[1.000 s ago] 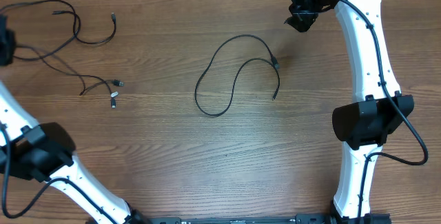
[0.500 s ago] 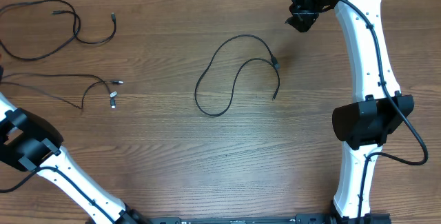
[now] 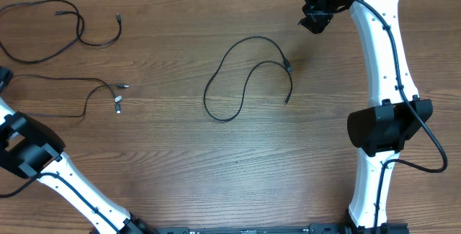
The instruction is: Untangle cables
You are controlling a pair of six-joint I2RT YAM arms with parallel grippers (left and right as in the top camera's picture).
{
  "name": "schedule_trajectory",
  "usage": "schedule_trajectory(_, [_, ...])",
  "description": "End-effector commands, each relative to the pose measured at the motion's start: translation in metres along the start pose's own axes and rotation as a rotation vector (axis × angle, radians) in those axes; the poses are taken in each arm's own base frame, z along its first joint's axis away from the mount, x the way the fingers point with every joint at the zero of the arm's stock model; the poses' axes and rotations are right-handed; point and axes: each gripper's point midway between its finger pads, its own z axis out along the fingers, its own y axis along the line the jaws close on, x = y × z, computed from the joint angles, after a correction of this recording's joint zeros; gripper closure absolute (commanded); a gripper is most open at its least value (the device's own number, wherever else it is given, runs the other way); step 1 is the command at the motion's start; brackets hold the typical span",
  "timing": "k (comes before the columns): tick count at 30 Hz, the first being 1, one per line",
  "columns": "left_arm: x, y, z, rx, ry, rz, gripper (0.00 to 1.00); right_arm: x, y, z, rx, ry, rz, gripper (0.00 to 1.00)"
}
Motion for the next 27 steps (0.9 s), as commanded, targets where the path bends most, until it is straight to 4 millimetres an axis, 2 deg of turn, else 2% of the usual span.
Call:
schedule_trajectory(1, [0.004, -0.006, 0.005, 0.047, 0.028, 0.127, 0.10, -0.001, -0.003, 0.005, 0.016, -0.001, -0.006, 0.00])
schedule_trajectory(5, [0.010, -0.002, 0.012, 0.035, 0.058, 0.171, 0.00, 0.000, -0.004, 0.005, 0.020, 0.003, -0.030, 0.00])
schedule_trajectory(8, [0.018, 0.002, 0.020, 0.021, 0.096, 0.154, 0.00, 0.002, -0.008, 0.005, 0.034, 0.012, -0.023, 0.00])
schedule_trajectory(10, [0.023, 0.004, 0.025, 0.008, 0.117, 0.156, 0.00, 0.003, -0.009, 0.005, 0.038, 0.015, -0.021, 0.00])
schedule_trajectory(14, [0.024, 0.033, 0.029, -0.128, 0.117, 0.095, 0.00, 0.005, -0.011, 0.005, 0.046, 0.020, -0.017, 0.00])
schedule_trajectory(19, [0.022, 0.058, 0.036, -0.164, 0.150, 0.060, 0.01, 0.007, -0.014, 0.004, 0.057, 0.030, -0.059, 0.00])
schedule_trajectory(21, [0.029, 0.069, 0.041, -0.165, 0.200, 0.045, 0.06, 0.007, -0.014, 0.004, 0.057, 0.030, -0.059, 0.00])
schedule_trajectory(26, [0.043, 0.081, 0.061, -0.162, 0.287, 0.041, 0.07, 0.003, -0.008, 0.005, 0.035, 0.014, -0.070, 0.00])
schedule_trajectory(27, [0.044, 0.079, 0.070, -0.150, 0.294, 0.054, 0.09, 0.003, -0.008, 0.005, 0.036, 0.014, -0.070, 0.00])
